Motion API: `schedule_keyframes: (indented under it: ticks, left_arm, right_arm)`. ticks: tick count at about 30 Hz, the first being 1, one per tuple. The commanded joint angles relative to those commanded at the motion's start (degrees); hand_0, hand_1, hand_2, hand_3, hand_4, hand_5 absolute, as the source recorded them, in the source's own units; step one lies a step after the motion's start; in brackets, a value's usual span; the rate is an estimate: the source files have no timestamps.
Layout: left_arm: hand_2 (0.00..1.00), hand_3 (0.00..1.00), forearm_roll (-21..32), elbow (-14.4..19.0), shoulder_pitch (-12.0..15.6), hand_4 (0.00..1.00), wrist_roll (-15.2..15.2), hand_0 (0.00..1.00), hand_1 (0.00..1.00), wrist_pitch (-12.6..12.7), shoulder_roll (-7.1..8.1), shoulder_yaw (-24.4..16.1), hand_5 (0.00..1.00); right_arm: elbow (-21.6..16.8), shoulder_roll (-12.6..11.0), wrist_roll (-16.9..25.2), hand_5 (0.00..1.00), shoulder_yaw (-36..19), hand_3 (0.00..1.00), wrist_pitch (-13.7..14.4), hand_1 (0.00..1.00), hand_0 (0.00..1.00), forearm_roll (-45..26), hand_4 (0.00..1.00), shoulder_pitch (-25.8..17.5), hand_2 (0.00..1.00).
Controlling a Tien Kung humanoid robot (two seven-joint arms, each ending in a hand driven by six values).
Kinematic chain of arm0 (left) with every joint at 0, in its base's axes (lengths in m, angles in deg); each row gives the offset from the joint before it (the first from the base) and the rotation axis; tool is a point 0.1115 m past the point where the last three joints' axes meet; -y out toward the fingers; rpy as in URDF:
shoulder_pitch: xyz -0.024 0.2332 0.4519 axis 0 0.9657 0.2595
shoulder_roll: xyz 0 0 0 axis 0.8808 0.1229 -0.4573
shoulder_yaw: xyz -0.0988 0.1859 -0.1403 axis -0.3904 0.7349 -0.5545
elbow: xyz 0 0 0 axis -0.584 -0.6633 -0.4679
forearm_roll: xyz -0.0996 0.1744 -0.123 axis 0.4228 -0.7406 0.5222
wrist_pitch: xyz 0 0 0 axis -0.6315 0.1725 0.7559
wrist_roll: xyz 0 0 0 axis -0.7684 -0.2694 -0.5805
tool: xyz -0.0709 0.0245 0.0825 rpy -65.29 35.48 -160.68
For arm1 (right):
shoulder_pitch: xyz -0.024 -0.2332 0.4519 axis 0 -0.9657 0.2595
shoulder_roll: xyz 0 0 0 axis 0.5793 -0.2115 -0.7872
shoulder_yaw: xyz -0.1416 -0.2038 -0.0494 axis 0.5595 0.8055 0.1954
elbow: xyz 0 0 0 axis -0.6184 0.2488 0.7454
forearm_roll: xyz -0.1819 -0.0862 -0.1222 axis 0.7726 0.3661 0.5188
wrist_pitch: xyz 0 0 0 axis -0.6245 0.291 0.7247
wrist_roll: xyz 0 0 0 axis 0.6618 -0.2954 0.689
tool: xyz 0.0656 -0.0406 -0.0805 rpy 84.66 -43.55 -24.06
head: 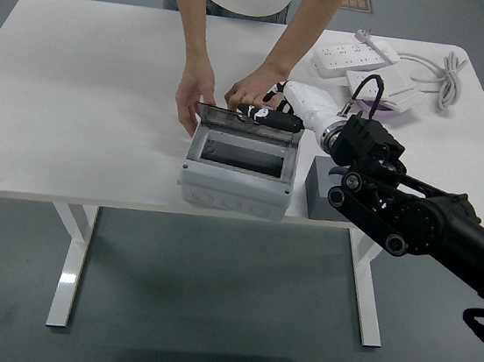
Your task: Fetch the battery,place it into the box,close the lid of the box
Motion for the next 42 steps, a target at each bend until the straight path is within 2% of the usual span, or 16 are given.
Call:
schedule_keyframes:
  ticks: [4,5,10,11,19,28,29,34,35,42]
  left_arm:
    - [0.696,0.608,0.18,0.01,0.23,0.628,-0.05,0.661,0.736,0.04,-0.02,0.12,0.287]
    - [0.697,0.610,0.21,0.01,0.28,0.630,-0.06,0.660,0.736,0.05,-0.03,0.14,0.286]
    - [0.697,0.610,0.40,-0.01,0.53,0.630,-0.14,0.660,0.736,0.12,0.02,0.24,0.286]
    - [0.697,0.609,0.46,-0.02,0.58,0.630,-0.15,0.662,0.736,0.15,0.04,0.25,0.287]
    - [0.697,0.609,1.08,-0.08,0.85,0.630,-0.42,0.662,0.736,0.34,0.01,0.58,0.287]
    - [0.696,0.609,1.30,-0.10,1.02,0.630,-0.49,0.661,0.736,0.43,0.00,0.67,0.289]
    - [0.697,0.610,1.32,-0.10,1.02,0.630,-0.48,0.661,0.736,0.44,0.00,0.67,0.288]
    - [0.697,0.610,1.32,-0.08,1.07,0.630,-0.44,0.661,0.736,0.44,-0.05,0.68,0.288]
    - [0.697,0.610,1.31,-0.08,1.08,0.629,-0.43,0.661,0.736,0.43,-0.05,0.69,0.289]
    - [0.697,0.610,1.19,-0.10,0.97,0.629,-0.40,0.661,0.735,0.38,-0.01,0.69,0.288]
  right_arm:
    - [-0.32,0.00,-0.54,0.998,-0.28,0.733,-0.25,0.587,0.695,0.43,0.948,0.17,0.623]
    - [-0.43,-0.02,-0.68,0.998,-0.30,0.749,-0.33,0.668,0.761,0.54,0.962,0.20,0.676]
    - [-1.18,-0.27,-1.75,0.998,-0.29,0.749,-1.10,0.668,0.761,0.86,0.962,0.33,0.676]
    - [-1.49,-0.38,-2.17,0.998,-0.31,0.761,-1.43,0.701,0.804,0.88,0.952,0.34,0.708]
    - [-5.40,-1.78,-6.78,0.998,-0.52,0.760,-5.18,0.695,0.802,-0.01,0.950,0.20,0.707]
    - [-8.70,-2.59,-8.89,0.998,-0.73,0.754,-6.44,0.684,0.781,0.12,0.958,0.19,0.703]
    - [-8.93,-2.64,-9.00,0.998,-0.77,0.755,-6.51,0.627,0.698,0.23,0.961,0.19,0.670]
    - [-10.06,-2.86,-9.77,0.998,-1.05,0.755,-7.11,0.627,0.698,0.86,0.961,0.20,0.670]
    - [-10.34,-2.93,-9.94,0.998,-1.13,0.736,-7.25,0.505,0.618,0.99,0.959,0.20,0.561]
    - [-11.97,-3.36,-11.16,0.998,-1.63,0.730,-8.26,0.486,0.605,1.41,0.957,0.17,0.535]
